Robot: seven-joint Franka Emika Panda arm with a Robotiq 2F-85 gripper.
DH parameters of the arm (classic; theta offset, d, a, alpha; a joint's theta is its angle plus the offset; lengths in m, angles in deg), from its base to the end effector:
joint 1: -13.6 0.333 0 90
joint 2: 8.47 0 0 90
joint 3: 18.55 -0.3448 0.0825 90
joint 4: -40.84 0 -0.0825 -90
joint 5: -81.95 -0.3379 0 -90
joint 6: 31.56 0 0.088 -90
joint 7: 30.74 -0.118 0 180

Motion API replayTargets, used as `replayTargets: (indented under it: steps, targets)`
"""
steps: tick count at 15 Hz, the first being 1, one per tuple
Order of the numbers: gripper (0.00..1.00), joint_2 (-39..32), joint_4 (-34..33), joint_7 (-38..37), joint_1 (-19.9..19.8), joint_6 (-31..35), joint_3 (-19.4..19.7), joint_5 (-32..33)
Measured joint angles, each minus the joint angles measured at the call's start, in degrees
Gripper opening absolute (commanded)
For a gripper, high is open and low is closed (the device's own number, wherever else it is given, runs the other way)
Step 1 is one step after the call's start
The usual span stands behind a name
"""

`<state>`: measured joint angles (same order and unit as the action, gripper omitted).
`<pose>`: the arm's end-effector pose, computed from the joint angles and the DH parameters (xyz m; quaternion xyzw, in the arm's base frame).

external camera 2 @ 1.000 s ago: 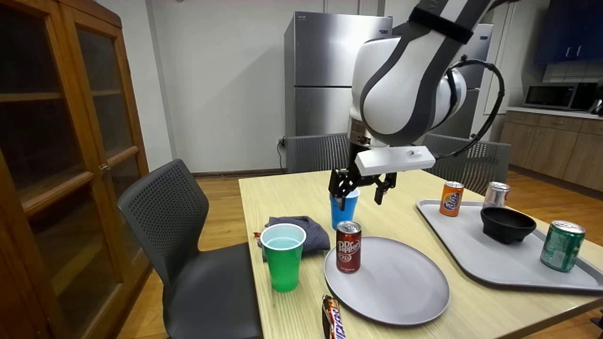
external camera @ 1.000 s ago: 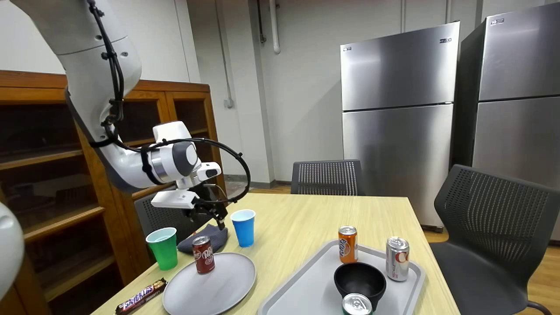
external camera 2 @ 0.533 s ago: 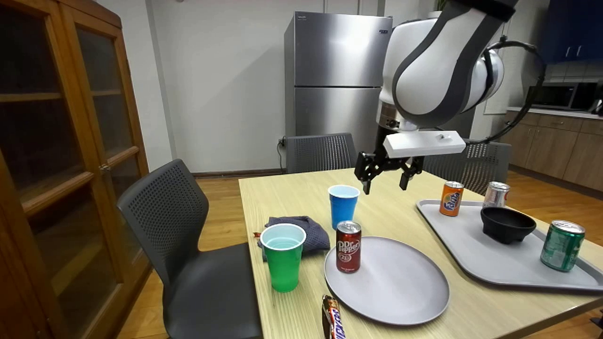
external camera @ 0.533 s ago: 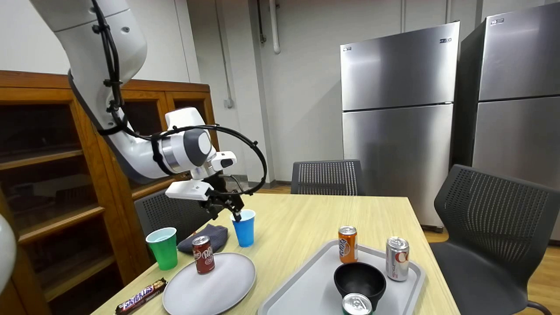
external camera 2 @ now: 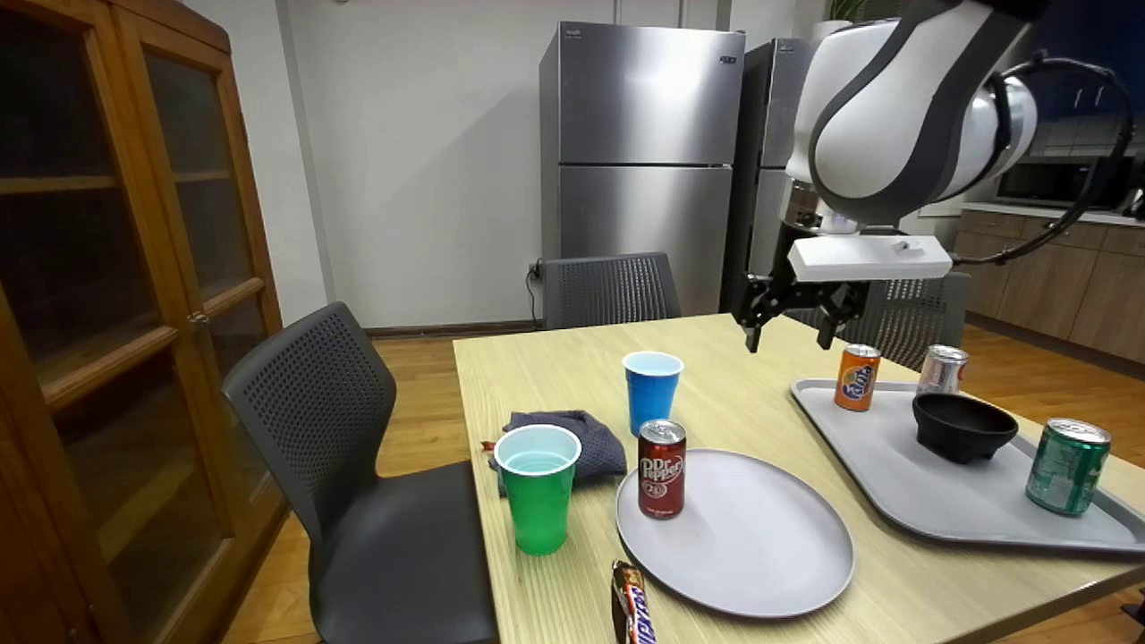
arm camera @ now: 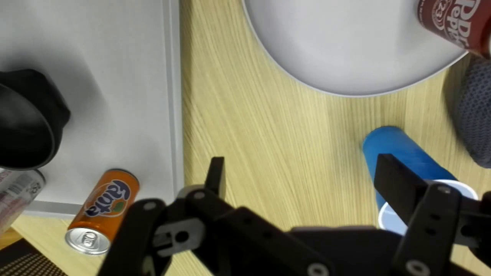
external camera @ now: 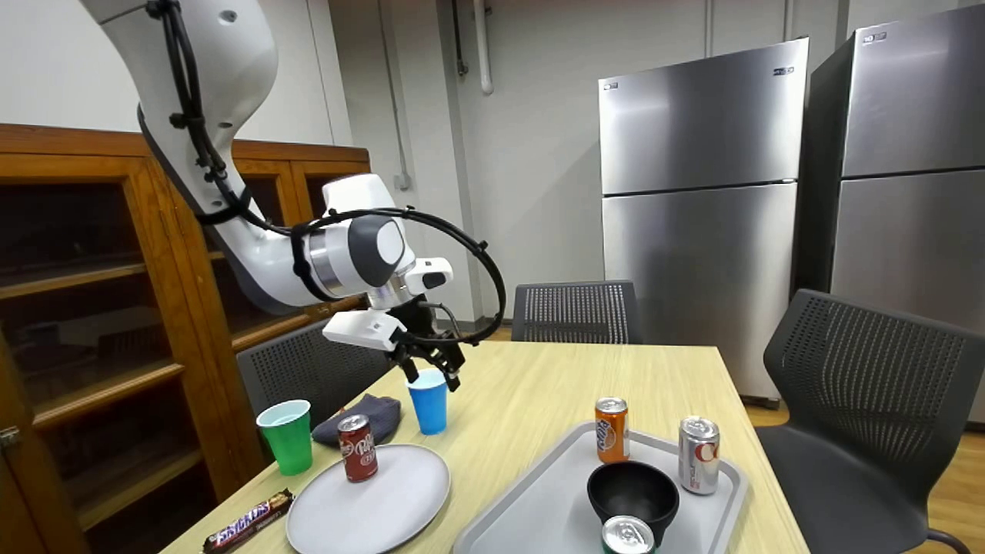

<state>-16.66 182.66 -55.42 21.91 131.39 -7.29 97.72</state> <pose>0.4818 -0.0109 0.3158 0.9853 -0.1102 0.1222 0.0463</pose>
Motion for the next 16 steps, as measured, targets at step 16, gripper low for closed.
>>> replayTargets:
  steps: [16]
  targets:
    - [1.0, 1.09, 0.6, 2.33, -10.98, 0.88, 2.68, -0.81]
